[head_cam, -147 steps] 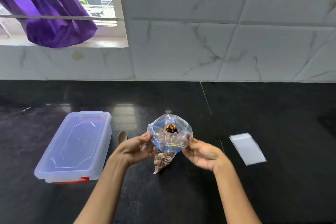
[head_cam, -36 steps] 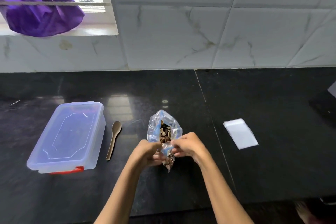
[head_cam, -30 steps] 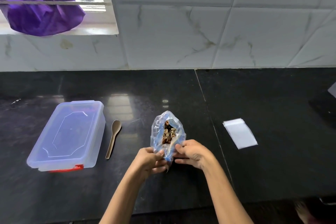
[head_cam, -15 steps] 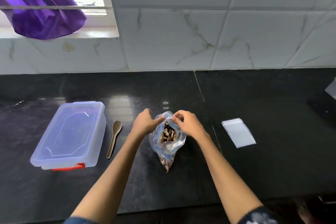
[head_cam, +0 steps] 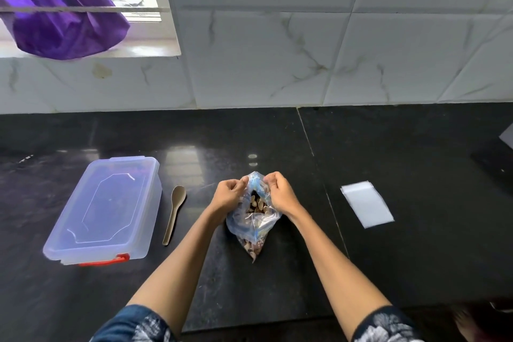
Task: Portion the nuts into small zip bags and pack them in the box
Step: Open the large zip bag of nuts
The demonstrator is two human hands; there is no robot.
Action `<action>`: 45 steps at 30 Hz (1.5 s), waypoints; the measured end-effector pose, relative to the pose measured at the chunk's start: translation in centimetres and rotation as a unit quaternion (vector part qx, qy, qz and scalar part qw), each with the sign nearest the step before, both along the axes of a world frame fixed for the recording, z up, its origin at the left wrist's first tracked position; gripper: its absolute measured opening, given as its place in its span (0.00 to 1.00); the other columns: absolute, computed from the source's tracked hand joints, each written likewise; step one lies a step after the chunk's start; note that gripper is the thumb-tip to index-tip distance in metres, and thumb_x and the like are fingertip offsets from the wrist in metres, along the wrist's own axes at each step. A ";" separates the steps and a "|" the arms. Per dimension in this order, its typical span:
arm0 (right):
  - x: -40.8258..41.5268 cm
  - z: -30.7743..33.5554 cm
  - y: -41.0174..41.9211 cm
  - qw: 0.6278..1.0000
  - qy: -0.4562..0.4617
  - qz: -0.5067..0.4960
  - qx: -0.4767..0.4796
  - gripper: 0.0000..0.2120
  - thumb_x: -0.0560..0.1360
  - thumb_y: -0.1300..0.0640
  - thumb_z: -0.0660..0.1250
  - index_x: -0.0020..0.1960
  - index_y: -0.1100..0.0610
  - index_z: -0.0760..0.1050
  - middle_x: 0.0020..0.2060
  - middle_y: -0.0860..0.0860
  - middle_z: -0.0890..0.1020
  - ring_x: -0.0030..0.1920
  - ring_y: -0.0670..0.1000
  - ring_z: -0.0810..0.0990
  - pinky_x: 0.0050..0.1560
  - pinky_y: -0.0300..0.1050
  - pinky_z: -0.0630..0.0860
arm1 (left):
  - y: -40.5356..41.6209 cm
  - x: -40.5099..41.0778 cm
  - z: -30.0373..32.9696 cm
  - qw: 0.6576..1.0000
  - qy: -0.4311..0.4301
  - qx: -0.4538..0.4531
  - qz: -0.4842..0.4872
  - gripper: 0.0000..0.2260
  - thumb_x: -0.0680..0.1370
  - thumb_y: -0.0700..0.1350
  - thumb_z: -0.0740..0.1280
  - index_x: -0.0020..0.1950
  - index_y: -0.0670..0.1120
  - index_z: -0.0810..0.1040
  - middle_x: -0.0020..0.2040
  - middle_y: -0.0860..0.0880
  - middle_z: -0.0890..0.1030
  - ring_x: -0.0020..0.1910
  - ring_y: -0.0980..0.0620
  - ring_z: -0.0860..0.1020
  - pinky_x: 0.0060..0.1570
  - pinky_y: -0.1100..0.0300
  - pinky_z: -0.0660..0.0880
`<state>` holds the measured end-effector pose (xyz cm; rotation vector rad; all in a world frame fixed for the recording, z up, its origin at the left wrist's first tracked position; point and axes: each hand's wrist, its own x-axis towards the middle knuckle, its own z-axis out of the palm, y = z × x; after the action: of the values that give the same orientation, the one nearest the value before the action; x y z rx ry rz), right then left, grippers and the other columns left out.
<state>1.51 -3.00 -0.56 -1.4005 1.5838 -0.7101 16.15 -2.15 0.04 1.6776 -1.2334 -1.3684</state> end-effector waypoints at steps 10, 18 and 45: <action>0.6 0.1 1.0 0.988 0.141 -0.014 -0.058 0.16 0.82 0.53 0.53 0.53 0.61 0.76 0.52 0.57 0.81 0.53 0.57 0.78 0.47 0.46 0.69 | -0.1 -1.2 0.2 0.988 -0.145 0.041 0.027 0.22 0.84 0.49 0.50 0.58 0.31 0.74 0.58 0.34 0.77 0.59 0.39 0.75 0.56 0.54 0.70; -1.9 2.1 4.3 0.987 0.100 -0.121 0.034 0.24 0.78 0.38 0.57 0.54 0.59 0.75 0.52 0.55 0.80 0.52 0.54 0.80 0.53 0.47 0.75 | 3.9 1.0 1.5 0.969 -0.221 0.083 0.073 0.41 0.75 0.69 0.56 0.69 0.33 0.63 0.67 0.34 0.71 0.64 0.38 0.72 0.62 0.49 0.70; -1.9 1.7 7.5 0.985 0.010 -0.111 0.132 0.12 0.81 0.47 0.56 0.50 0.55 0.71 0.41 0.49 0.79 0.41 0.48 0.81 0.39 0.42 0.80 | 8.1 1.0 1.0 0.989 -0.013 0.148 -0.011 0.24 0.76 0.62 0.61 0.28 0.47 0.67 0.25 0.48 0.68 0.20 0.54 0.64 0.23 0.66 0.61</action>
<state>-0.35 4.51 1.11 -1.0538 1.7956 -0.5896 17.16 5.92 1.00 1.8908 -1.1080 -1.6104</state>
